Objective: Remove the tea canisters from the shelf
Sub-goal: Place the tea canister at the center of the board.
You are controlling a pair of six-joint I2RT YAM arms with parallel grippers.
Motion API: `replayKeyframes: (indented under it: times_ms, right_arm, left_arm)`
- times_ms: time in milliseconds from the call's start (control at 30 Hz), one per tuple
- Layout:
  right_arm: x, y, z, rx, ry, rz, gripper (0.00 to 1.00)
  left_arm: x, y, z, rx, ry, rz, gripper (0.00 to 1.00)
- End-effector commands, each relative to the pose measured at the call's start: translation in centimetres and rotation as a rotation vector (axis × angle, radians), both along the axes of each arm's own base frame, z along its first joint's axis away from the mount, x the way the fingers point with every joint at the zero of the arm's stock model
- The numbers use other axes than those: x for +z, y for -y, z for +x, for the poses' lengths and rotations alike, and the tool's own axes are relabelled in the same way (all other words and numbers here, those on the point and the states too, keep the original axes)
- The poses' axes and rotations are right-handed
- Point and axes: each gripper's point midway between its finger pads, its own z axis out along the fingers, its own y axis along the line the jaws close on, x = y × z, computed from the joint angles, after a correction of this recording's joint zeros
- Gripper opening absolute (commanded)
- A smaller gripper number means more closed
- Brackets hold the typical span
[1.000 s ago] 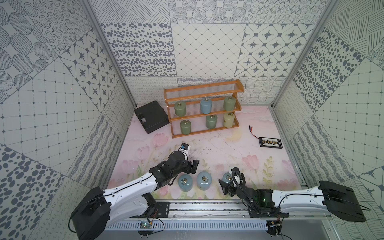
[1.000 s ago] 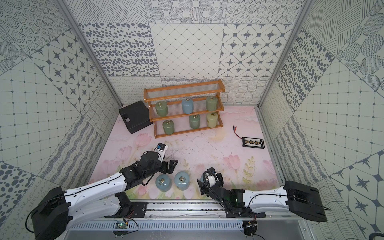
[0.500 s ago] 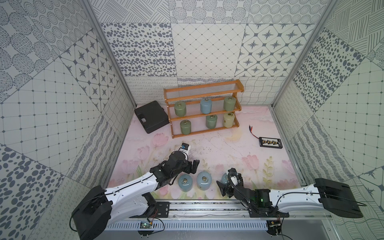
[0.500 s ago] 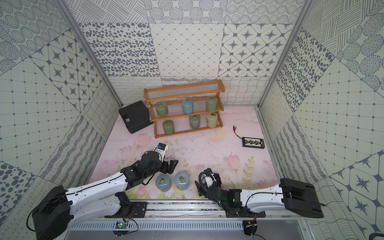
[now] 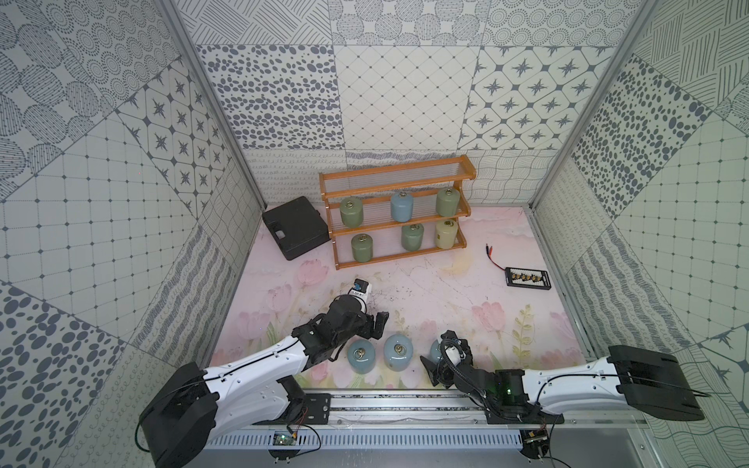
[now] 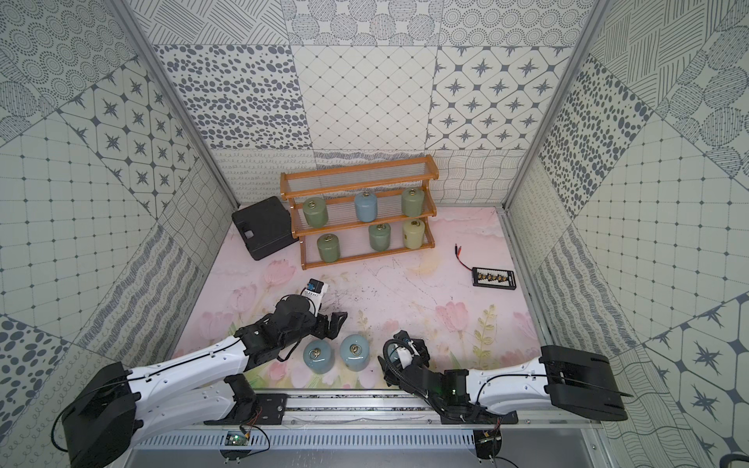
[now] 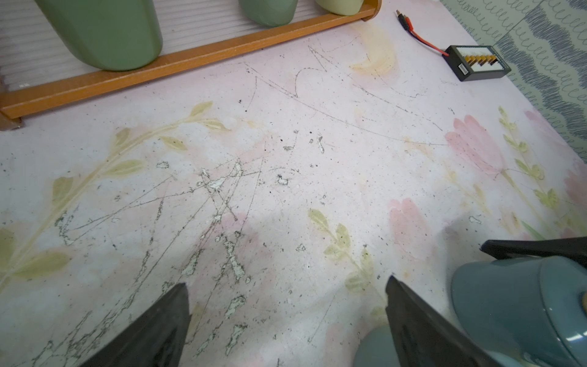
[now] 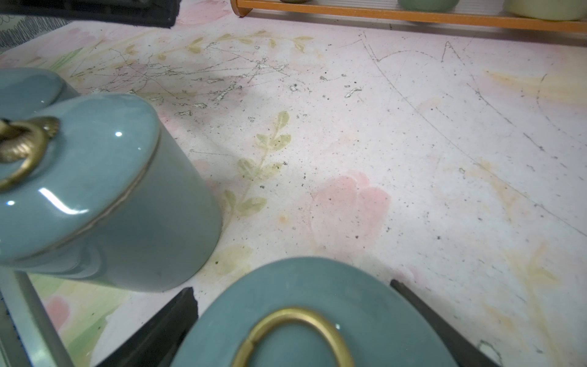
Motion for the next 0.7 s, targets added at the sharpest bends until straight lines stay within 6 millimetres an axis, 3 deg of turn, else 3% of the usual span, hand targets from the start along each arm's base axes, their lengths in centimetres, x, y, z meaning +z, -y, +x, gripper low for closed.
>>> replayKeyframes:
  times_ms: [0, 333, 667]
  right_arm:
    - [2.2, -2.2, -0.2, 0.032, 0.014, 0.087, 0.97]
    - [2.0, -2.5, -0.1, 0.029, 0.013, 0.075, 0.98]
    - [3.1, -0.9, 0.4, -0.026, 0.028, 0.09, 1.0]
  left_arm:
    - [0.8, 0.2, 0.5, 0.005, 0.043, -0.014, 1.0]
    - [1.1, -0.1, 0.5, 0.01, 0.051, -0.009, 1.0]
    - [1.7, -0.4, 0.7, 0.02, 0.074, 0.0, 1.0]
